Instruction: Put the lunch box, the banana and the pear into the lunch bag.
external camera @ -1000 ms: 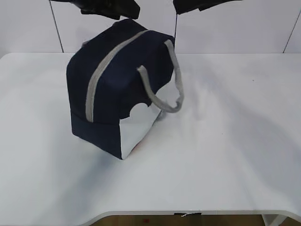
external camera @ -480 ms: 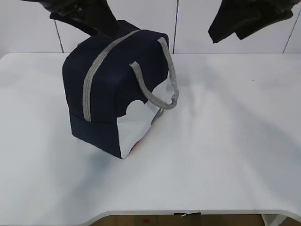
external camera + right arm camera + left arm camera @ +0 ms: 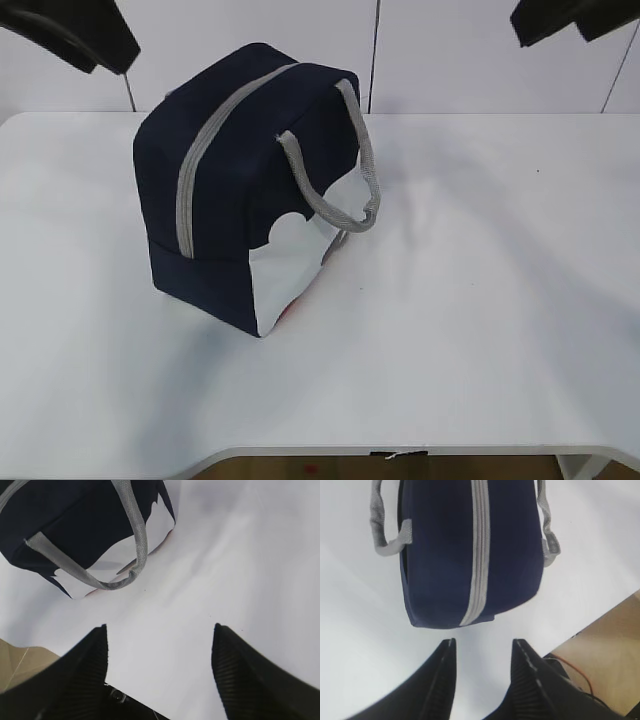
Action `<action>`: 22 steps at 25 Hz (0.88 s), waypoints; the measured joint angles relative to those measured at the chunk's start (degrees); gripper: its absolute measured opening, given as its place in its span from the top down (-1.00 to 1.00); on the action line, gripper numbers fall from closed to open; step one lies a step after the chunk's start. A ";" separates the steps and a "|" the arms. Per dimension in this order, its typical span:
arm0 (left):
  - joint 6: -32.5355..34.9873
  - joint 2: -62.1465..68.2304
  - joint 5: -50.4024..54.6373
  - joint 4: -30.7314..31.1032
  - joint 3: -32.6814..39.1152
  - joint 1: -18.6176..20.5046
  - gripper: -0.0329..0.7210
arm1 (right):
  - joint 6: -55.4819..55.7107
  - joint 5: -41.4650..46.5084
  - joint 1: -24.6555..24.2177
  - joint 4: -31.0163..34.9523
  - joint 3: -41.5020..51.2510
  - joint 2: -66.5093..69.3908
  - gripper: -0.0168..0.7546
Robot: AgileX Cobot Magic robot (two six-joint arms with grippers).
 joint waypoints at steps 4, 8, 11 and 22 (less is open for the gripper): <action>-2.30 -6.57 0.21 0.12 3.91 0.00 0.18 | 0.09 0.15 0.00 -1.94 4.59 -6.56 -0.38; -2.71 -14.48 0.21 0.12 11.04 0.00 0.18 | 0.13 0.29 0.00 -3.56 10.97 -13.14 -0.38; -2.71 -20.74 0.30 0.35 17.42 0.00 0.18 | 0.79 0.46 0.00 -3.75 16.63 -17.61 -0.38; -3.12 -47.07 0.51 8.02 39.20 0.00 0.18 | 3.71 0.50 0.00 -4.45 32.89 -38.43 -0.38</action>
